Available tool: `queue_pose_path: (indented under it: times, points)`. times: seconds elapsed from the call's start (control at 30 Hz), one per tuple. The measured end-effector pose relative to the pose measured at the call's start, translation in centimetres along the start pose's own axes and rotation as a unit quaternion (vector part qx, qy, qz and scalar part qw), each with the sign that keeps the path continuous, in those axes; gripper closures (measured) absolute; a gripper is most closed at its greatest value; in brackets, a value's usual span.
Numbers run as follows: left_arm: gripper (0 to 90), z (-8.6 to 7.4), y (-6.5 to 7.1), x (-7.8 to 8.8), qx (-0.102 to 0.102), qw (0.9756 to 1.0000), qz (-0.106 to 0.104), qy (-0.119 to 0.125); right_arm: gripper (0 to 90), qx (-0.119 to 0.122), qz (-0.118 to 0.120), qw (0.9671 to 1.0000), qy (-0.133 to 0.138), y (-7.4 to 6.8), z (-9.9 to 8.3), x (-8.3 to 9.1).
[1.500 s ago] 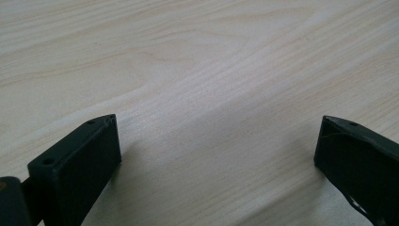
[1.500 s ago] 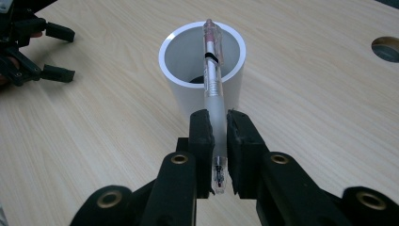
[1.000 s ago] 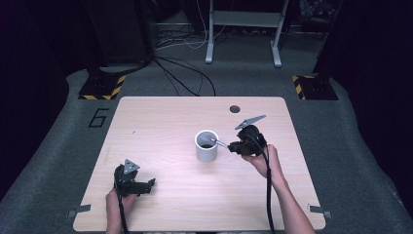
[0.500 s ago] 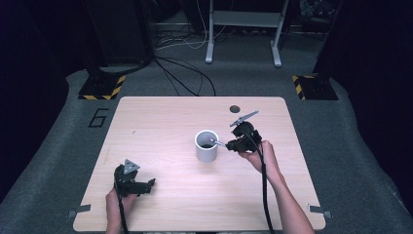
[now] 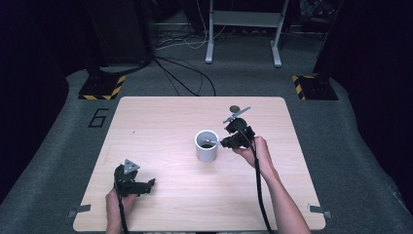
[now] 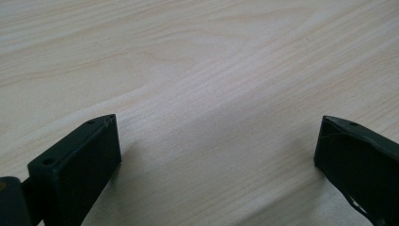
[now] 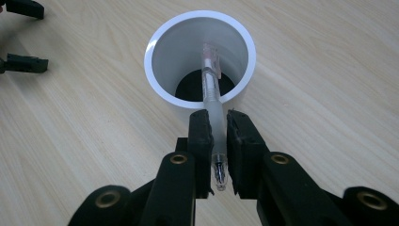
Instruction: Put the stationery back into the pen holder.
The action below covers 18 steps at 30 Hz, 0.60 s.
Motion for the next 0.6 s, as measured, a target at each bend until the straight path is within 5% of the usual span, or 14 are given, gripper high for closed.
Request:
queue_pose_path:
  times: [0.3, 0.6]
  points:
    - [0.9, 0.0, 0.0, 0.0, 0.0, 1.0, 0.0, 0.0, 77.6, 0.004, 0.006, 0.9999, 0.014, -0.1, 0.8, -0.7]
    - [1.0, 0.0, 0.0, 0.0, 0.0, 1.0, -0.002, -0.003, 44.4, -0.004, 0.012, 0.9979, 0.063, 0.0, 0.8, 0.3]
Point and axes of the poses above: each handheld gripper's, and its own axes: x roughly backward along the jaws, z roughly out of its top, y roughly to its right, the point moved 3 cm from there along -x, roughly forward along the jaws, and after that the axes turned 13 degrees about -z, right-handed, at the moved point
